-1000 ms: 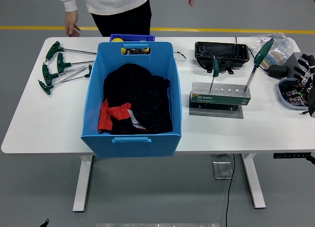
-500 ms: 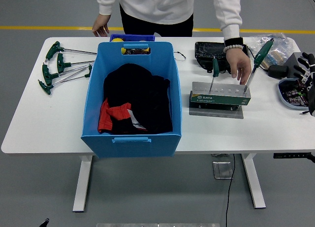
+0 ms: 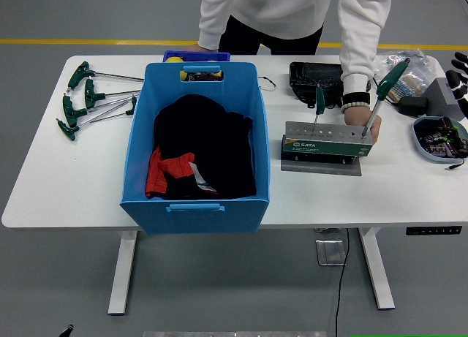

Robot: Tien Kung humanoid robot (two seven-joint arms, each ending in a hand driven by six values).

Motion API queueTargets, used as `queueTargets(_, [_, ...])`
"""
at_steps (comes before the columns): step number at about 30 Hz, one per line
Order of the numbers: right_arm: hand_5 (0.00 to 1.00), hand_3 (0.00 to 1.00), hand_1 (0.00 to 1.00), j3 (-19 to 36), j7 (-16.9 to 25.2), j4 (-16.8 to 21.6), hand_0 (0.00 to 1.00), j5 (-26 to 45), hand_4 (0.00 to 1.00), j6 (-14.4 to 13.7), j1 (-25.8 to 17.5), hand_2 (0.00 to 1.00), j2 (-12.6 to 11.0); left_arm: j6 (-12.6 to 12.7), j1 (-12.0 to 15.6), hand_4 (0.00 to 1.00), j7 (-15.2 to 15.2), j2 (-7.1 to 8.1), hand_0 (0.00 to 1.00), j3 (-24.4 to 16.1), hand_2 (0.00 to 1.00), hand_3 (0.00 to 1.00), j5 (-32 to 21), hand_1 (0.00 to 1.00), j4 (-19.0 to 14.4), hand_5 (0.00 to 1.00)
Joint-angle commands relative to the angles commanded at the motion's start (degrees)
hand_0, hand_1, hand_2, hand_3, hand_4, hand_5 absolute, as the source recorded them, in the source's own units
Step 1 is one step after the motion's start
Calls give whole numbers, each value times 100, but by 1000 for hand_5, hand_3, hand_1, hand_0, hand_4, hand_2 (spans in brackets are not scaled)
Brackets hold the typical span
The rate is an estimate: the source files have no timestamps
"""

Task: Lift tool from toolbox,place it in box,lift tool from toolbox,place it in box

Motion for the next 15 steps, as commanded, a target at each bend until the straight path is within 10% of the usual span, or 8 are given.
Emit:
queueTargets(9, [793, 998, 973, -1077, 386, -22, 998, -2011, 998, 183, 1033, 998, -1249, 21, 29, 738, 10, 11, 702, -14, 760, 729, 4, 721, -1, 641])
queueTargets(15, [689, 998, 965, -2106, 614, -648, 998, -2580, 998, 206, 1926, 984, -1339, 40, 48, 740, 32, 13, 702, -31, 760, 728, 31, 719, -9, 641])
